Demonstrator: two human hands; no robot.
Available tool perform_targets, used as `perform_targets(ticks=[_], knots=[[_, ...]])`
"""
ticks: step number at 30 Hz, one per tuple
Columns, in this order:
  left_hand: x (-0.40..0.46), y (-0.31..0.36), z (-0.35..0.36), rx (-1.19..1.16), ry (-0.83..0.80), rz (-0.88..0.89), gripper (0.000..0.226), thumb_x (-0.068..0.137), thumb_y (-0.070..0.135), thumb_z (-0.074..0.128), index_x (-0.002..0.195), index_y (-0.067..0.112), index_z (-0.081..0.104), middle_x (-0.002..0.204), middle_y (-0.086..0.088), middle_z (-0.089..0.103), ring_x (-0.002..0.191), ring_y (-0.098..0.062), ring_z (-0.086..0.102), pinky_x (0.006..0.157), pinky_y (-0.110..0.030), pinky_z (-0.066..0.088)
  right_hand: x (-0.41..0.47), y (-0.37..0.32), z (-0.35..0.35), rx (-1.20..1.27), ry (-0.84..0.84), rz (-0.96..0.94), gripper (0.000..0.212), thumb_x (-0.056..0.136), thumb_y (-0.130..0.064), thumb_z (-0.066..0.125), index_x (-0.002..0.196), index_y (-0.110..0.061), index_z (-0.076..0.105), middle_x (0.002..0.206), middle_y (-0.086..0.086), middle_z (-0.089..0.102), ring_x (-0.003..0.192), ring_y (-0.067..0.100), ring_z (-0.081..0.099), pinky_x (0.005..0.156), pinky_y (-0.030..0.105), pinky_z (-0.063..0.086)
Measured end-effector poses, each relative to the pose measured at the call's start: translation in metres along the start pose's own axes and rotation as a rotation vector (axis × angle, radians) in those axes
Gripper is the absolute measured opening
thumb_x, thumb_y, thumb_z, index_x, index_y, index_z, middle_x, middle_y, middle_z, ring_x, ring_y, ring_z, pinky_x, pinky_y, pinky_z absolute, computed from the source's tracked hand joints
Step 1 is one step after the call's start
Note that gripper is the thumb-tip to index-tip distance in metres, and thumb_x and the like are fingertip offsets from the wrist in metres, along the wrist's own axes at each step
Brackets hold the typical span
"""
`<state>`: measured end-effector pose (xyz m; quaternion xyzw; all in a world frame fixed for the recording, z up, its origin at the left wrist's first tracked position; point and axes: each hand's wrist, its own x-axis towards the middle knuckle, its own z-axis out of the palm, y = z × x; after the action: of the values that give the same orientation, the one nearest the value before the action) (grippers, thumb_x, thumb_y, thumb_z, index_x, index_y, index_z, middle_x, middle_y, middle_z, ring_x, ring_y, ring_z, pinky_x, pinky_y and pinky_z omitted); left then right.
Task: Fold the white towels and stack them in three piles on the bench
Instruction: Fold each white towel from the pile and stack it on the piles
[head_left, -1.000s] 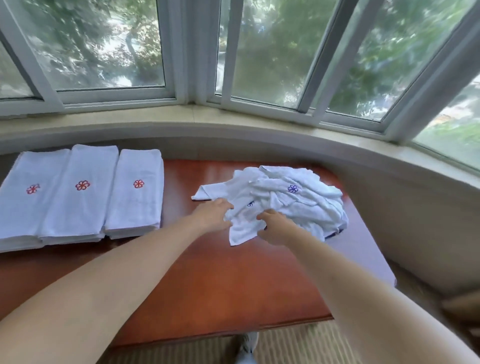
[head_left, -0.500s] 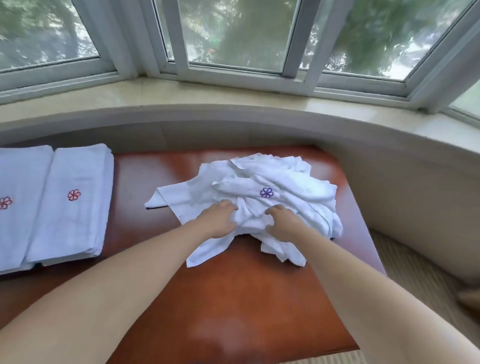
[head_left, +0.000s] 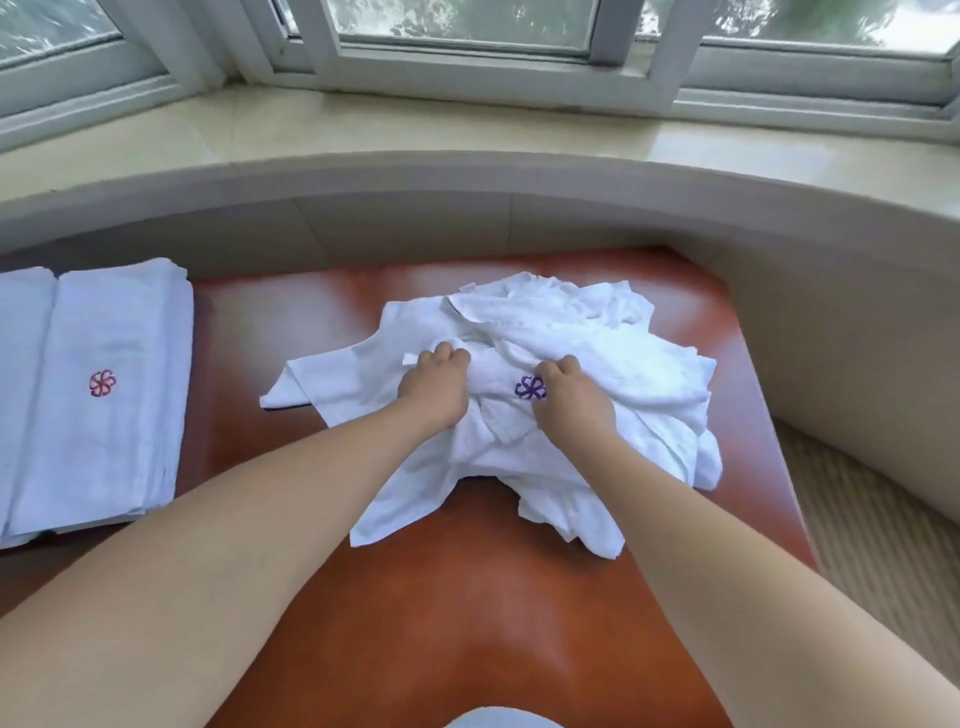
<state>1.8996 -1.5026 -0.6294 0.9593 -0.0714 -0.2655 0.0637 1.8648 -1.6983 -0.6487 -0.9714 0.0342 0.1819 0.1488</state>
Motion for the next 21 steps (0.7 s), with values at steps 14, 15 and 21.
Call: perform_targets(ticks=[14, 15, 21], knots=[[-0.042, -0.007, -0.013, -0.147, 0.014, 0.189, 0.007, 0.096, 0.015, 0.038, 0.096, 0.022, 0.039, 0.084, 0.001, 0.056, 0.084, -0.027, 0.055, 0.059, -0.036, 0.033, -0.036, -0.004, -0.018, 0.003, 0.094, -0.091, 0.005, 0.097, -0.019, 0.049, 0.098, -0.014, 0.047, 0.098, 0.001, 0.052, 0.08, 0.029, 0.054, 0.059, 0.035, 0.041], [-0.051, -0.006, -0.019, -0.187, 0.021, 0.178, 0.006, 0.097, 0.017, 0.038, 0.096, 0.022, 0.039, 0.082, 0.0, 0.058, 0.079, -0.027, 0.057, 0.057, -0.036, 0.034, -0.042, -0.005, -0.025, 0.001, 0.102, -0.091, 0.006, 0.096, -0.02, 0.05, 0.097, -0.015, 0.046, 0.097, 0.001, 0.049, 0.081, 0.028, 0.053, 0.059, 0.034, 0.039], [-0.111, 0.004, -0.08, -0.363, 0.22, 0.199, 0.004, 0.097, 0.025, 0.045, 0.095, 0.023, 0.047, 0.081, 0.004, 0.06, 0.077, -0.022, 0.054, 0.068, -0.035, 0.04, -0.085, -0.023, -0.092, 0.014, 0.274, -0.056, 0.009, 0.092, -0.02, 0.054, 0.094, -0.02, 0.046, 0.098, 0.001, 0.048, 0.08, 0.03, 0.05, 0.055, 0.032, 0.028]])
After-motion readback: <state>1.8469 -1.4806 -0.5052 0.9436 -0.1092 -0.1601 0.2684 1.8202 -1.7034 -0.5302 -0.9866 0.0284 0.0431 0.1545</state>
